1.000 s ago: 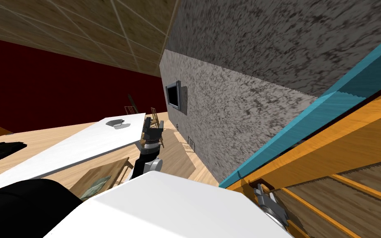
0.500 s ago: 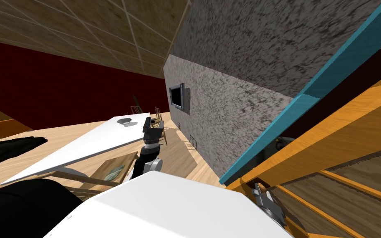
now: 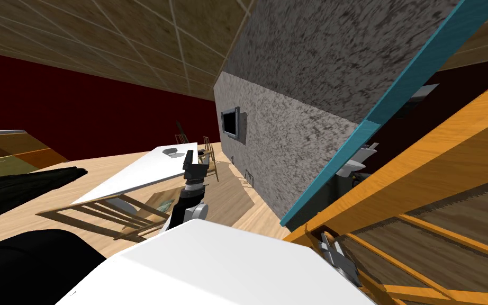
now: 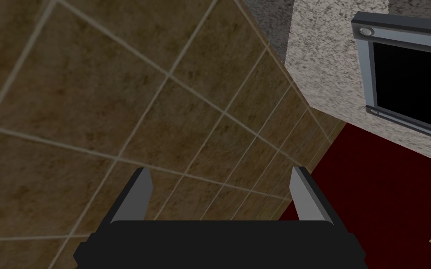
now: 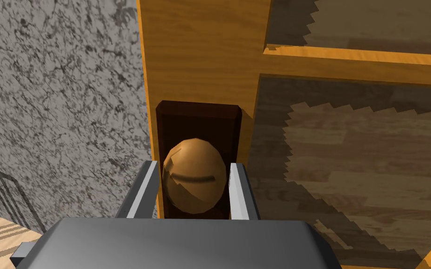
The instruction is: Pull the door open
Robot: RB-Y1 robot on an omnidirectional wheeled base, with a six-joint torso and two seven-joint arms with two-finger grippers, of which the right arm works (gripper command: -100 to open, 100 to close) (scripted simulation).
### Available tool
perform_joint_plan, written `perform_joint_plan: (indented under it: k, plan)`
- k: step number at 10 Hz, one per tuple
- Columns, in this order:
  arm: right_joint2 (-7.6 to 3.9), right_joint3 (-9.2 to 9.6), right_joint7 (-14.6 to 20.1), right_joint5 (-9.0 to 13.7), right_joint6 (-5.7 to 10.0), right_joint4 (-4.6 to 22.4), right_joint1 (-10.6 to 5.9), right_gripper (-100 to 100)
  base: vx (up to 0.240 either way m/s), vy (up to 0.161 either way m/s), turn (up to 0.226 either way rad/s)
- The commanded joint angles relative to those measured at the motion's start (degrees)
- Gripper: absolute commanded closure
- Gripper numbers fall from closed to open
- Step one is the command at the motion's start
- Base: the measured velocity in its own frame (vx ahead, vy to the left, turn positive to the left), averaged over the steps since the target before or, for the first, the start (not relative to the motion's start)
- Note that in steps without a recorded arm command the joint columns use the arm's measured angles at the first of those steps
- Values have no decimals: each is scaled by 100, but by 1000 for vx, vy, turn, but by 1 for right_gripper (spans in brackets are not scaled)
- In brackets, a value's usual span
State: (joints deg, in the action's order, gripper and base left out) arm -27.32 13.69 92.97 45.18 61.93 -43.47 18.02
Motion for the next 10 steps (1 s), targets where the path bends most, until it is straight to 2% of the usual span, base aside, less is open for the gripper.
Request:
perform_joint_plan:
  k: [1, 2, 3, 4, 9, 10]
  plan:
    - [-31, 138, 100, -93, 102, 27, 37, 100, -237, 38, 43]
    - [-49, 199, 130, -135, 137, 4, 62, 100, -246, 37, 32]
    - [-42, 150, 82, -102, 89, -44, 62, 100, -114, 20, 12]
    - [-67, 297, 122, -206, 164, -93, 125, 100, -160, 1, 57]
    - [-191, 692, 269, -501, 443, -206, 275, 100, -252, -20, 51]
    - [-163, 652, 282, -476, 443, -109, 202, 100, -110, -11, 28]
